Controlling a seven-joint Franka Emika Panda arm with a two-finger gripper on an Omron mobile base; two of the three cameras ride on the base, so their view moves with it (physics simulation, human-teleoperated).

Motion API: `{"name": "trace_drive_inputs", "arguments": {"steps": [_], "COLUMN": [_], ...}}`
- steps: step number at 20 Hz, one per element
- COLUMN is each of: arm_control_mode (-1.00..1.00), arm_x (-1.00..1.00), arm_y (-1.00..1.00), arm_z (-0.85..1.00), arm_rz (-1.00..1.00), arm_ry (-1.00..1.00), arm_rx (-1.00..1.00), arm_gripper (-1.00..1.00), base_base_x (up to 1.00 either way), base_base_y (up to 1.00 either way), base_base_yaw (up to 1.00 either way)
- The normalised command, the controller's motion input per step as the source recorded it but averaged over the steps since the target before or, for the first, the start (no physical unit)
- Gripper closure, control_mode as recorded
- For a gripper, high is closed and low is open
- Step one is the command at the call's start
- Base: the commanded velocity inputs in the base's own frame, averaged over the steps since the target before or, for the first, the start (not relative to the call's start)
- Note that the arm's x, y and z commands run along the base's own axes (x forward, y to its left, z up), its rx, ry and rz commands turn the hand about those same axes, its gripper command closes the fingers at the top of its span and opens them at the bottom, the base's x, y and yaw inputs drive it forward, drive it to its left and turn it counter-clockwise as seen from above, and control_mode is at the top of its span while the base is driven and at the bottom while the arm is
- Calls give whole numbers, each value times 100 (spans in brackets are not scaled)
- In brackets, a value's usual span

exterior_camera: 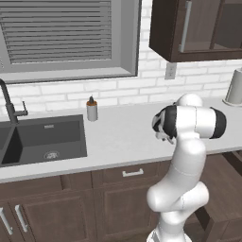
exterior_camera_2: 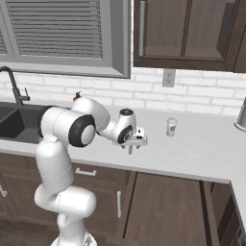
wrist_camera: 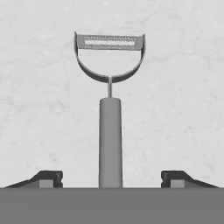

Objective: Pick the peeler from the drawer and place it on the counter.

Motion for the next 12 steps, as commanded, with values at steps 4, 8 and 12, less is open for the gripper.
{"name": "trace_drive_inputs", "arguments": {"steps": [4, 8, 12], "arm_control_mode": [-100, -100, -100], "arm_x": [-1, -28, -54], "arm_y": [18, 56, 61], "arm_z": [77, 85, 79], "arm_rz": [-4, -10, -13], "arm_ry": [-12, -14, -8], "arm_rx": [0, -2, -1], "arm_gripper": [-100, -100, -100], "base_base_x": [0, 0, 0], "base_base_y": [0, 0, 0], "base_base_yaw": [0, 0, 0]}}
